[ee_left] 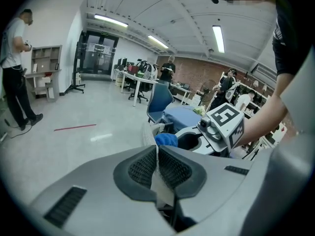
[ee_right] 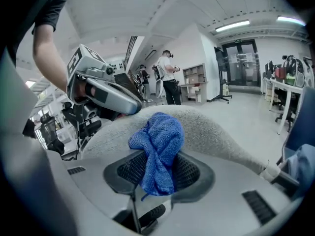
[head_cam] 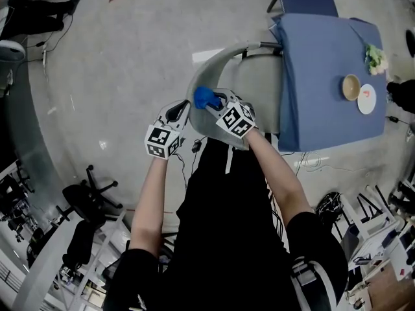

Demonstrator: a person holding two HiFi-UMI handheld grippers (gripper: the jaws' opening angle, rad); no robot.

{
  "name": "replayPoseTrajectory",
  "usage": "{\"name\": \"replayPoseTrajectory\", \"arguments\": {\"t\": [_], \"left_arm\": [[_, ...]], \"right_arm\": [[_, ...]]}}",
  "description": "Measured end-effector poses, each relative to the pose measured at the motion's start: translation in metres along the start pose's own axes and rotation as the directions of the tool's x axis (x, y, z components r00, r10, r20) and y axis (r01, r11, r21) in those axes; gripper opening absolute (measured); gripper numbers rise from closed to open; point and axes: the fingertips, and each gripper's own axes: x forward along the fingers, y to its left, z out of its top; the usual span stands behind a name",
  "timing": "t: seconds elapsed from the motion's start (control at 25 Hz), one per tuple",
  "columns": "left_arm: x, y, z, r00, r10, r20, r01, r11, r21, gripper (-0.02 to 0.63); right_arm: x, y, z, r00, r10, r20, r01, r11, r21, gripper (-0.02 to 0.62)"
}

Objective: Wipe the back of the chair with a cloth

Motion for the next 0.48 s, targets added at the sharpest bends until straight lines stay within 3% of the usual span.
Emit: {"name": "replayPoseTrajectory", "arguments": {"t": [0.48], "left_arm": [[0.000,0.002,0.000,1.000,-0.001,0.006,0.001,1.000,-0.006,0.034]], "right_arm": [[0.010,-0.056,-0.007,0.997,-0.074,-0.027,0.074,0.997,0.030,0.169]]}}
